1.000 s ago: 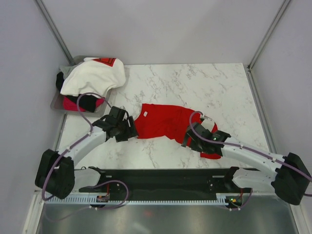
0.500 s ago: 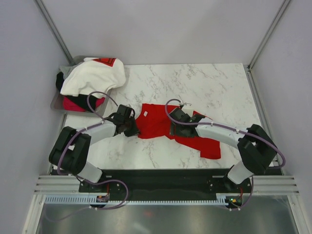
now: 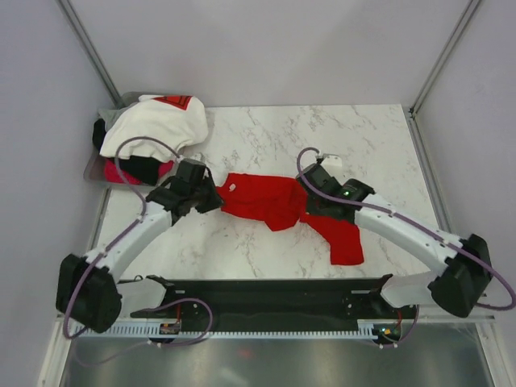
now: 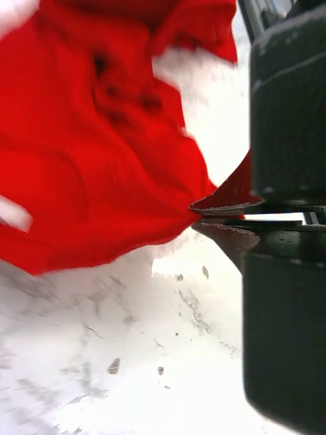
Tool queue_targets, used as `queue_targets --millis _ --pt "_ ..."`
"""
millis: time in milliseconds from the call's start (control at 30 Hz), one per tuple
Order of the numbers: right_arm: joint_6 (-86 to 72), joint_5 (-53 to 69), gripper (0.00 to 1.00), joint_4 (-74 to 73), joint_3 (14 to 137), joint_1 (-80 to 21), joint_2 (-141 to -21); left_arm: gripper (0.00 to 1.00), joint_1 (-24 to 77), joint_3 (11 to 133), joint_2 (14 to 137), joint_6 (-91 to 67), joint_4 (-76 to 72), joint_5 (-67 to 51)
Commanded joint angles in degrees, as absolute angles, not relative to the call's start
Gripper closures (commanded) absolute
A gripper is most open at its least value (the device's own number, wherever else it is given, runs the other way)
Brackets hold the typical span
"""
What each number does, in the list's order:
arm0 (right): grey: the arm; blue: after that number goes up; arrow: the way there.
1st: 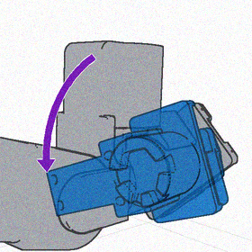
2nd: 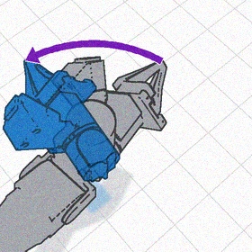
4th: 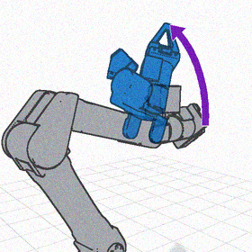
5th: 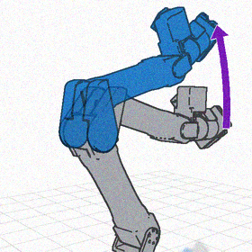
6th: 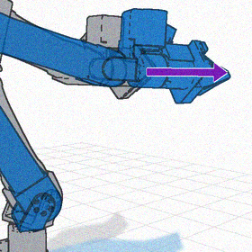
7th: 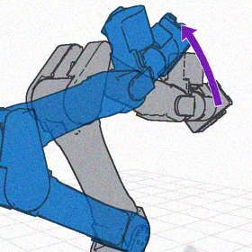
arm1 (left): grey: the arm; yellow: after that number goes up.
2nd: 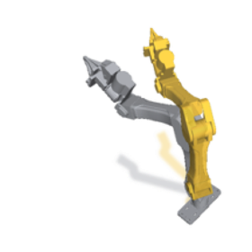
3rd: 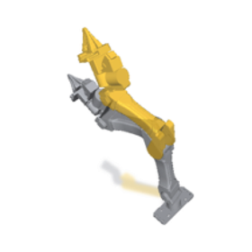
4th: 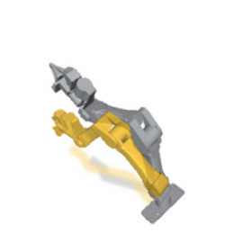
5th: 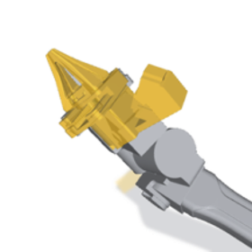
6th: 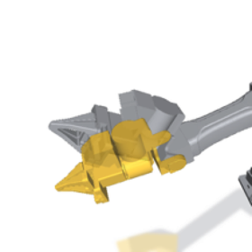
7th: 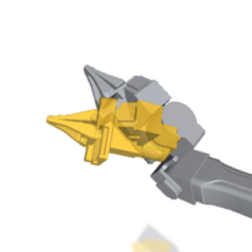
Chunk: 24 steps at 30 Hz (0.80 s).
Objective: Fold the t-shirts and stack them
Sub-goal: Flatten the tshirt out
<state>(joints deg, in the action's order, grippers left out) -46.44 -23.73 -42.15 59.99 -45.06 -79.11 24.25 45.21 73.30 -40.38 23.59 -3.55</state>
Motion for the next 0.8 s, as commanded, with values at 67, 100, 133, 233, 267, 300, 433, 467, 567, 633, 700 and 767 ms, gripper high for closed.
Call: queue_targets --millis 67,100,133,233,267,300,433,467,567,633,700,767 --pt "-43.9 -33.4 1.00 -60.6 79.6 -41.4 -66.2 0.98 24.4 63.7 59.4 -36.7 41.5 5.0" --pt "-43.9 -35.9 1.00 -63.0 82.8 -41.0 -64.6 0.98 24.4 69.7 58.8 -36.2 43.6 5.4" --pt "-43.8 -37.2 1.00 -65.3 85.9 -41.0 -64.2 0.98 24.4 72.8 58.2 -35.8 45.6 5.9" --pt "-44.3 -41.2 1.00 -72.3 96.6 -40.9 -62.1 0.98 24.4 83.9 57.5 -34.4 53.0 6.9" --pt "-44.6 -42.4 1.00 -74.4 99.6 -41.0 -61.4 0.98 24.4 86.1 57.4 -33.8 54.2 7.5" --pt "-44.9 -43.2 1.00 -75.1 100.5 -41.0 -60.2 0.98 24.4 89.9 57.9 -33.5 56.8 8.1" --pt "-46.2 -47.3 1.00 -76.6 98.5 -41.0 -58.9 0.98 24.2 92.4 60.8 -32.5 59.9 10.0" --pt "-46.8 -48.2 1.00 -76.7 95.6 -40.9 -58.9 0.98 24.2 91.8 61.5 -32.5 60.2 9.8" --pt "-50.7 -49.4 1.00 -76.0 87.7 -40.7 -58.8 0.98 23.6 85.9 64.2 -33.1 59.7 9.7" --pt "-50.4 -49.0 1.00 -73.8 82.8 -38.7 -58.7 0.98 22.2 79.7 66.2 -32.6 56.7 8.8" --pt "-47.7 -43.0 1.00 -68.0 76.3 -33.2 -59.1 0.97 20.1 74.5 68.5 -32.1 55.1 4.9" --pt "-44.1 -37.9 1.00 -62.6 71.0 -29.1 -59.8 0.90 16.7 71.5 72.6 -30.6 52.3 0.7"
